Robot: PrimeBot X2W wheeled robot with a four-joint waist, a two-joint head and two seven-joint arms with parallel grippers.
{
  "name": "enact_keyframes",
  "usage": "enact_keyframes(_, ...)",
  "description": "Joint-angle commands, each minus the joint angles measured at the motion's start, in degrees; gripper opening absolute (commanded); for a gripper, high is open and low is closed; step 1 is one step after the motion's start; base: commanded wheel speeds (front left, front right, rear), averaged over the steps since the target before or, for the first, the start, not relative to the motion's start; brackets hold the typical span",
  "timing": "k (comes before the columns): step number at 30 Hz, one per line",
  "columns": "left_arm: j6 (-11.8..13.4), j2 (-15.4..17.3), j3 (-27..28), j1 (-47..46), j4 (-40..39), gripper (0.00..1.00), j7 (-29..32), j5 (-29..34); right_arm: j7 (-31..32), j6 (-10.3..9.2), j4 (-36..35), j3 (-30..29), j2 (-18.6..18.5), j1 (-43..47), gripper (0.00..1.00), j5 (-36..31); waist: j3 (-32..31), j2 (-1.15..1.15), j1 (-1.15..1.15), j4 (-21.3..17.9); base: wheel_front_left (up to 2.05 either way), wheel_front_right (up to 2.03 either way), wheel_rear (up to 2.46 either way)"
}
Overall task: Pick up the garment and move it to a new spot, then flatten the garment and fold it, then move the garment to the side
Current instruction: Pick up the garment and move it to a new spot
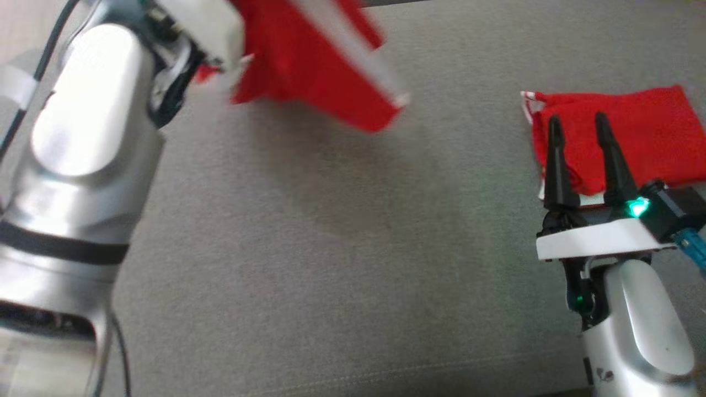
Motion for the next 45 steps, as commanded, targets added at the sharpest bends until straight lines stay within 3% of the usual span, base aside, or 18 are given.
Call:
enact_keyframes(1, 0.63, 1.05, 2.55, -5.28, -3.58, 0.0, 0.35, -0.56, -0.6, -0.04, -2.1, 1.2, -0.02, -2.09, 1.0, 0.35, 0.02, 0.0, 0.0, -1.43, 0.0, 0.0, 0.0)
enact_keyframes(5, 3.59, -2.38, 4.15, -5.33, -7.02, 0.0, 2.39, -3.31, -0.61, -0.04, -2.59, 0.44, -0.02, -1.85, 1.0, 0.43, -0.04, 0.0, 0.0, -2.51, 0.0, 0.0, 0.0)
enact_keyframes(10, 5.12, -1.91, 5.61, -0.06, -6.34, 0.0, 5.07, -6.16, -0.61, -0.04, -3.29, -0.27, -0.02, -1.72, 1.0, 0.1, 0.7, 0.0, 0.0, -2.76, 0.0, 0.0, 0.0)
enact_keyframes(19, 2.97, 2.74, 1.4, 18.51, -5.71, 0.0, 8.39, -7.93, -0.62, -0.04, -4.19, -4.59, -0.02, -3.51, 1.0, -3.34, 3.02, 0.0, 0.0, -1.38, 0.0, 0.0, 0.0)
enact_keyframes(25, 3.48, 5.22, 1.18, 19.79, -3.21, 0.0, 7.64, -7.03, -0.62, -0.04, -4.32, -7.2, -0.02, -6.05, 1.0, -6.56, 4.74, 0.0, 0.0, -1.12, 0.0, 0.0, 0.0)
enact_keyframes(31, 3.43, 5.43, 0.85, 18.21, 2.28, 0.0, 6.05, -6.64, -0.06, -0.04, -4.46, -7.52, -0.02, -8.14, 1.0, -8.21, 6.77, 0.0, 0.0, -1.57, 0.0, 0.0, 0.0)
enact_keyframes(33, 3.51, 5.32, 0.47, 17.52, 4.33, 0.51, 5.47, -6.21, 0.18, -0.04, -4.45, -7.38, -0.02, -8.35, 1.0, -8.54, 7.07, 0.0, 0.0, -1.55, 0.0, 0.0, 0.0)
enact_keyframes(34, 3.57, 5.31, 0.26, 17.13, 5.33, 1.0, 5.03, -5.9, 0.28, -0.04, -4.42, -7.31, -0.02, -8.37, 1.0, -8.63, 7.16, 0.0, 0.0, -1.54, 0.0, 0.0, 0.0)
enact_keyframes(45, 6.1, 4.74, 2.49, 15.64, 9.78, 1.0, -3.71, -6.97, 0.91, -0.04, -3.35, -6.32, -0.01, -6.77, 1.0, -8.95, 4.03, 0.0, 0.0, 1.31, 0.0, 0.0, 0.0)
